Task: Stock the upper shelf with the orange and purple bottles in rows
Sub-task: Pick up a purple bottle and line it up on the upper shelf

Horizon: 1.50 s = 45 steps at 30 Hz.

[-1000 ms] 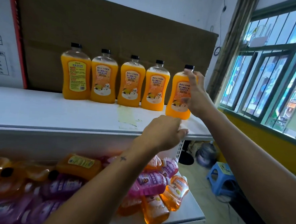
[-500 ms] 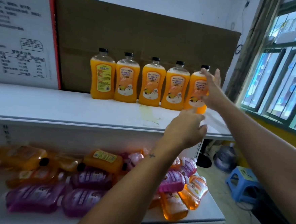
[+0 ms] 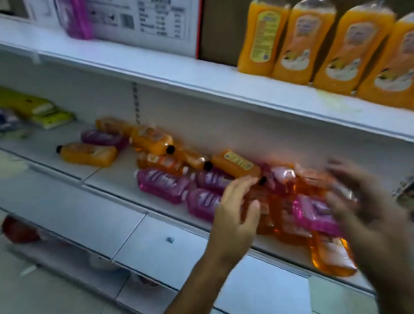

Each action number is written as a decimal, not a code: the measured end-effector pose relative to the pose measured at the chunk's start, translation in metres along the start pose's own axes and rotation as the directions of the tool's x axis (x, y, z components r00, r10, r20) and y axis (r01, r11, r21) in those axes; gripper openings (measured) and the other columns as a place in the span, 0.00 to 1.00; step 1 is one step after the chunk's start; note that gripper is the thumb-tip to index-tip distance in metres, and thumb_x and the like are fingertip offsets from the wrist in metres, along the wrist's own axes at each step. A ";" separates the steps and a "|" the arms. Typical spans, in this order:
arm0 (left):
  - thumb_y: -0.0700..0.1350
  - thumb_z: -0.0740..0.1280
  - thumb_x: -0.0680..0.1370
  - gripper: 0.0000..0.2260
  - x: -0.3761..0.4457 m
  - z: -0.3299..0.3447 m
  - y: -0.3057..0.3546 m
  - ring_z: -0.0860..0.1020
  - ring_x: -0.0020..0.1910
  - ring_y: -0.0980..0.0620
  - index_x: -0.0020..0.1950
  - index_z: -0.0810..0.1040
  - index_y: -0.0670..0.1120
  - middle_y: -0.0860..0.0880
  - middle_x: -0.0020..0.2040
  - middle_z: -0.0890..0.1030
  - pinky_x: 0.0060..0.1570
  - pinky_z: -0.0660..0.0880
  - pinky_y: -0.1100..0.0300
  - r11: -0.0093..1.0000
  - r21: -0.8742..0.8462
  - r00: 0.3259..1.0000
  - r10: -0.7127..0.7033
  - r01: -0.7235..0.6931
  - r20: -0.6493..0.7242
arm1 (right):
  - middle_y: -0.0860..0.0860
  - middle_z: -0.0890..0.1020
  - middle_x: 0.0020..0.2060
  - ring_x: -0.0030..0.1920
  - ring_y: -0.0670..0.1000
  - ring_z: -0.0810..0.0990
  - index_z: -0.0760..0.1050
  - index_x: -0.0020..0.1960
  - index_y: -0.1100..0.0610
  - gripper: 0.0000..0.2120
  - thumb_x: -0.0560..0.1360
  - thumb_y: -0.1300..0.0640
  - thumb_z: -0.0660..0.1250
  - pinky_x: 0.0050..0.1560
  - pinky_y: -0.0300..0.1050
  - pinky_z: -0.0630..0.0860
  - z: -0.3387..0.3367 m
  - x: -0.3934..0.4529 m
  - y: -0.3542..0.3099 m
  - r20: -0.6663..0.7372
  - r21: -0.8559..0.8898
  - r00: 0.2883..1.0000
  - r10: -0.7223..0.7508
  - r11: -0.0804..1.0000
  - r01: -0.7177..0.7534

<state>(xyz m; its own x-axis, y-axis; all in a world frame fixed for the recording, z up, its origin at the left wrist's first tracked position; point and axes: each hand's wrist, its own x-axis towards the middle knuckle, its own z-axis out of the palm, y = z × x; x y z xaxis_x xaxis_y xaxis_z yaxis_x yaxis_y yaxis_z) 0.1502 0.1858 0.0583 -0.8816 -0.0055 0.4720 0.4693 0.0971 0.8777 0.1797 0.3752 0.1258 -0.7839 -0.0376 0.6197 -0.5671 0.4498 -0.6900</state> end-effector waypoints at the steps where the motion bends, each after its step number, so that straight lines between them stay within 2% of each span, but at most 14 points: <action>1: 0.36 0.63 0.81 0.17 -0.002 -0.011 -0.013 0.71 0.67 0.60 0.69 0.74 0.46 0.52 0.67 0.74 0.68 0.70 0.53 0.998 0.049 0.999 -0.041 0.041 -0.014 | 0.44 0.76 0.66 0.69 0.45 0.74 0.75 0.64 0.45 0.16 0.77 0.54 0.69 0.66 0.38 0.73 0.020 -0.011 0.005 0.035 0.019 0.999 0.030 0.999 -0.031; 5: 0.44 0.67 0.81 0.17 -0.001 -0.041 -0.053 0.73 0.67 0.54 0.69 0.72 0.51 0.51 0.67 0.74 0.67 0.72 0.51 0.940 0.076 0.942 -0.330 0.334 -0.056 | 0.40 0.76 0.62 0.64 0.40 0.74 0.74 0.63 0.44 0.17 0.78 0.58 0.70 0.65 0.43 0.73 0.088 -0.022 0.038 0.209 -0.106 0.955 0.213 0.975 -0.195; 7: 0.49 0.68 0.80 0.19 0.001 -0.049 -0.066 0.72 0.68 0.52 0.71 0.71 0.50 0.50 0.69 0.73 0.69 0.70 0.51 0.897 0.097 0.903 -0.427 0.430 -0.054 | 0.43 0.76 0.61 0.63 0.43 0.74 0.75 0.63 0.46 0.15 0.78 0.56 0.70 0.66 0.44 0.71 0.113 -0.020 0.060 0.276 -0.241 0.930 0.242 0.954 -0.177; 10: 0.47 0.67 0.81 0.22 0.001 -0.057 -0.080 0.69 0.71 0.51 0.74 0.67 0.51 0.49 0.71 0.71 0.72 0.67 0.50 0.867 0.116 0.874 -0.479 0.485 -0.081 | 0.48 0.74 0.65 0.67 0.50 0.71 0.77 0.65 0.48 0.16 0.78 0.58 0.68 0.65 0.40 0.66 0.138 -0.012 0.091 0.394 -0.399 0.877 0.274 0.911 -0.105; 14: 0.48 0.64 0.81 0.28 0.002 -0.059 -0.090 0.69 0.71 0.51 0.79 0.58 0.55 0.53 0.73 0.69 0.71 0.67 0.50 0.798 0.010 0.797 -0.600 0.602 -0.071 | 0.50 0.70 0.71 0.71 0.56 0.70 0.76 0.68 0.48 0.22 0.78 0.65 0.62 0.69 0.50 0.68 0.161 0.000 0.120 0.471 -0.552 0.827 0.306 0.834 0.006; 18: 0.45 0.64 0.81 0.25 0.007 -0.050 -0.092 0.70 0.69 0.52 0.77 0.62 0.56 0.53 0.71 0.70 0.67 0.67 0.54 0.805 -0.070 0.797 -0.593 0.589 -0.109 | 0.49 0.64 0.77 0.75 0.56 0.65 0.63 0.76 0.43 0.26 0.81 0.60 0.61 0.73 0.57 0.66 0.170 0.019 0.133 0.500 -0.585 0.769 0.399 0.810 -0.040; 20: 0.45 0.65 0.81 0.24 0.006 -0.044 -0.095 0.71 0.68 0.52 0.76 0.65 0.56 0.52 0.70 0.72 0.65 0.68 0.56 0.816 -0.125 0.811 -0.576 0.564 -0.104 | 0.50 0.65 0.76 0.74 0.55 0.66 0.61 0.77 0.45 0.27 0.80 0.54 0.65 0.73 0.54 0.66 0.166 0.032 0.135 0.545 -0.561 0.727 0.417 0.826 -0.054; 24: 0.42 0.66 0.81 0.22 0.003 -0.038 -0.099 0.74 0.64 0.52 0.73 0.69 0.53 0.53 0.65 0.76 0.61 0.69 0.57 0.776 -0.283 0.774 -0.616 0.564 -0.148 | 0.49 0.78 0.62 0.59 0.49 0.77 0.71 0.66 0.49 0.20 0.76 0.51 0.71 0.58 0.45 0.75 0.157 0.053 0.129 0.609 -0.595 0.603 0.514 0.800 -0.081; 27: 0.39 0.67 0.80 0.16 -0.001 -0.040 -0.106 0.79 0.57 0.54 0.66 0.75 0.51 0.55 0.56 0.82 0.49 0.73 0.65 0.742 -0.366 0.731 -0.652 0.562 -0.200 | 0.44 0.78 0.53 0.48 0.44 0.75 0.69 0.60 0.45 0.18 0.74 0.46 0.72 0.50 0.40 0.70 0.162 0.054 0.122 0.659 -0.626 0.532 0.532 0.779 -0.003; 31: 0.39 0.66 0.81 0.13 -0.008 -0.047 -0.112 0.77 0.48 0.65 0.60 0.77 0.55 0.65 0.47 0.80 0.35 0.69 0.76 0.738 -0.365 0.713 -0.662 0.567 -0.231 | 0.46 0.78 0.58 0.54 0.47 0.77 0.68 0.66 0.48 0.27 0.72 0.42 0.73 0.54 0.41 0.74 0.168 0.045 0.122 0.674 -0.562 0.550 0.494 0.825 -0.052; 35: 0.40 0.69 0.80 0.17 -0.016 -0.052 -0.112 0.77 0.48 0.67 0.64 0.75 0.58 0.64 0.55 0.79 0.31 0.72 0.77 0.738 -0.400 0.717 -0.656 0.543 -0.236 | 0.47 0.76 0.62 0.53 0.43 0.75 0.63 0.68 0.49 0.29 0.74 0.43 0.72 0.46 0.29 0.68 0.165 0.034 0.126 0.686 -0.493 0.561 0.464 0.863 -0.112; 37: 0.41 0.70 0.79 0.18 -0.017 -0.054 -0.111 0.78 0.51 0.64 0.65 0.75 0.58 0.62 0.57 0.79 0.32 0.73 0.77 0.754 -0.404 0.735 -0.634 0.517 -0.242 | 0.43 0.72 0.60 0.52 0.40 0.73 0.58 0.69 0.46 0.34 0.72 0.41 0.74 0.47 0.28 0.67 0.165 0.027 0.127 0.660 -0.460 0.603 0.447 0.876 -0.147; 41: 0.42 0.67 0.81 0.19 -0.009 -0.061 -0.110 0.77 0.56 0.60 0.69 0.74 0.59 0.64 0.58 0.79 0.36 0.76 0.74 0.799 -0.343 0.790 -0.577 0.494 -0.206 | 0.42 0.69 0.66 0.63 0.44 0.73 0.49 0.75 0.41 0.46 0.69 0.44 0.77 0.64 0.44 0.75 0.164 0.021 0.127 0.690 -0.269 0.629 0.357 0.934 -0.235; 45: 0.43 0.67 0.81 0.20 -0.002 -0.075 -0.109 0.78 0.61 0.60 0.71 0.73 0.60 0.62 0.61 0.81 0.42 0.75 0.75 0.848 -0.253 0.855 -0.505 0.465 -0.118 | 0.45 0.73 0.67 0.65 0.45 0.76 0.52 0.77 0.42 0.45 0.71 0.49 0.77 0.64 0.50 0.78 0.160 0.015 0.131 0.654 -0.067 0.680 0.332 0.921 -0.385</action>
<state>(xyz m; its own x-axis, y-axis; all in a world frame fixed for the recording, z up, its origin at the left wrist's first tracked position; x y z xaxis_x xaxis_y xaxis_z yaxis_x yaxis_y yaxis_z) 0.1049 0.1002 -0.0323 -0.9847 -0.1715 -0.0293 0.0007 -0.1724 0.9850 0.0535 0.2909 -0.0154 -0.8866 -0.4596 -0.0518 -0.2036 0.4885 -0.8485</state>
